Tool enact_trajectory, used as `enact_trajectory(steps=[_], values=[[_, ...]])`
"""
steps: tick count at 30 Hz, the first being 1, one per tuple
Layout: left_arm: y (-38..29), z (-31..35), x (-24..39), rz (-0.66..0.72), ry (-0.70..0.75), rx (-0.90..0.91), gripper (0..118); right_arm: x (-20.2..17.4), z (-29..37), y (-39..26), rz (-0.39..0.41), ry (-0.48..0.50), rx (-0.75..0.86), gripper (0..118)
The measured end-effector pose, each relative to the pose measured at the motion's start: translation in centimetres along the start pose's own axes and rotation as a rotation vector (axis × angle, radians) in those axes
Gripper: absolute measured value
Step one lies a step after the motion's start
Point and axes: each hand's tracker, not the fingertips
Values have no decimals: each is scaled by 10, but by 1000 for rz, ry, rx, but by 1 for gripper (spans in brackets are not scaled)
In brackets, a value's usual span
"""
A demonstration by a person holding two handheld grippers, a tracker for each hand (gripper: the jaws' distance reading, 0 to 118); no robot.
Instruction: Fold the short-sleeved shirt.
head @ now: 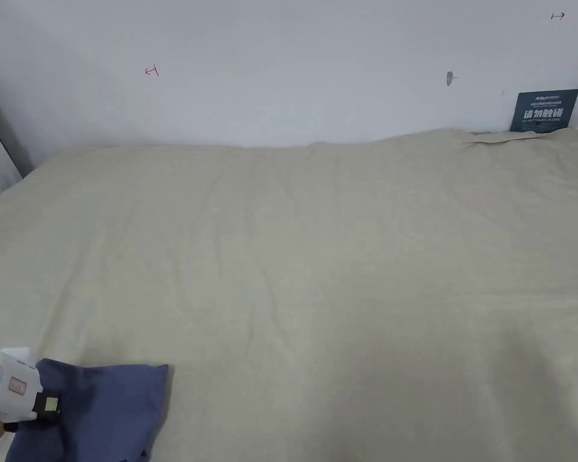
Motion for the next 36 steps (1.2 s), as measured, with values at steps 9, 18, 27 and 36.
enact_trajectory(steps=[9,18,27,36], values=[[-10,11,-2,36,72,43,113,-1,2,0,0,16,0,1],[-21,97,12,94,-10,404,115,-1,7,11,18,48,26,1],[-39,210,59,65,-78,868,118,-5,25,30,38,64,77,1],[-58,241,129,17,-29,1052,118,-2,37,44,25,66,110,1]])
